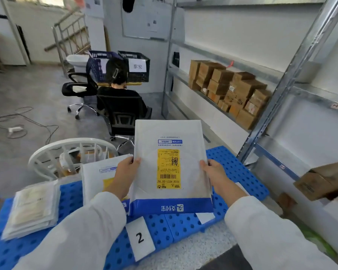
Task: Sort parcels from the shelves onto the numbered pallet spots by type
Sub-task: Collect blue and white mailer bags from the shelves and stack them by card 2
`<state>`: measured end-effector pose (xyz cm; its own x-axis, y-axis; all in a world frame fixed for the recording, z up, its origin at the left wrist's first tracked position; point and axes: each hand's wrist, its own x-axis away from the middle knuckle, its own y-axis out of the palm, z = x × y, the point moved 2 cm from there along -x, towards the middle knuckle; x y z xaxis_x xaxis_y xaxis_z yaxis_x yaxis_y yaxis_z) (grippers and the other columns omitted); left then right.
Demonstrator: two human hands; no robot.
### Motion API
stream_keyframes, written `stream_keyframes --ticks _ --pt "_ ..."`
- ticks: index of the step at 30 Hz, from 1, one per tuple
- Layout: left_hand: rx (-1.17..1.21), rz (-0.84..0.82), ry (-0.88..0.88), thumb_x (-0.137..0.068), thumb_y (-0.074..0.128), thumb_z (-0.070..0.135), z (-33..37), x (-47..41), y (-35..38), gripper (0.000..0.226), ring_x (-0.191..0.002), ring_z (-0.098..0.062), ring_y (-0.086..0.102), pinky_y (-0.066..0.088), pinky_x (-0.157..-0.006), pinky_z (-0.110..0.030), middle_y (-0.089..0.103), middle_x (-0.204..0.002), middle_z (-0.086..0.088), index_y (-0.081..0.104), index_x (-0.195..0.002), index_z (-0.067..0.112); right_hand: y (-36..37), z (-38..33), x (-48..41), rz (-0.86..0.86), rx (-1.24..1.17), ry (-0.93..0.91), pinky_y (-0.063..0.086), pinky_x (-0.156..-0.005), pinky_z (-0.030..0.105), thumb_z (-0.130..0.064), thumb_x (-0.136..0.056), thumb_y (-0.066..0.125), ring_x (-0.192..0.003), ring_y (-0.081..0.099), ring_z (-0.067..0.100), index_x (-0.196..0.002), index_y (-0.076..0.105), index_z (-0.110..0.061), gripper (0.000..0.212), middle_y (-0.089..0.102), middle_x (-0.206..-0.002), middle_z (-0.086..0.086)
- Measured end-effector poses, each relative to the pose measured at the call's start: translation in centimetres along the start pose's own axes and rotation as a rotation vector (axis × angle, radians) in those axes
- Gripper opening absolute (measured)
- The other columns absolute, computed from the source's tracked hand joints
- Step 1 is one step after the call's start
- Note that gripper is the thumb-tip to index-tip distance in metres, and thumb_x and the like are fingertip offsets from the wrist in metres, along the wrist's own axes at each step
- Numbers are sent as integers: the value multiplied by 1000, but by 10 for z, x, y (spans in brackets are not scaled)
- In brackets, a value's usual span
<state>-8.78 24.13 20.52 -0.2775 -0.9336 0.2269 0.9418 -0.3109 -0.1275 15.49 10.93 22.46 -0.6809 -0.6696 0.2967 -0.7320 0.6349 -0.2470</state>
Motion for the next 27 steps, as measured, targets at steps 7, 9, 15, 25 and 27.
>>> stream_keyframes --ticks 7,9,15,25,27 --pt "38 121 -52 -100 46 25 -33 -11 -64 24 -102 -27 60 48 -98 -45 67 -103 -6 66 -87 21 78 3 -10 -106 62 25 49 -63 30 -25 -99 52 -81 61 18 -105 58 -6 21 65 -100 7" --pt "41 160 -76 -100 45 24 -39 -16 -75 23 -98 -25 59 49 -95 -42 65 -101 -5 65 -91 19 94 5 -16 -135 79 33 50 -66 31 -27 -99 52 -84 62 18 -108 58 -7 23 65 -102 7" --pt "77 253 -135 -100 45 24 -55 -29 -93 22 -80 -18 54 44 -70 -27 60 -85 -3 61 -89 14 130 4 -31 -213 102 105 50 -77 36 -36 -89 66 -94 59 20 -125 48 -12 47 59 -115 4" --pt "93 394 -230 -96 53 21 -80 -55 -137 22 -77 -20 56 47 -67 -27 62 -85 -10 65 -91 4 209 4 -67 -362 182 110 52 -80 37 -34 -87 69 -98 61 23 -124 49 -15 46 60 -118 5" --pt "91 404 -243 -96 52 21 -86 -62 -141 22 -77 -20 59 49 -67 -28 65 -86 -9 65 -93 3 223 9 -74 -388 185 130 52 -77 35 -33 -88 68 -95 61 21 -124 48 -15 45 59 -114 3"
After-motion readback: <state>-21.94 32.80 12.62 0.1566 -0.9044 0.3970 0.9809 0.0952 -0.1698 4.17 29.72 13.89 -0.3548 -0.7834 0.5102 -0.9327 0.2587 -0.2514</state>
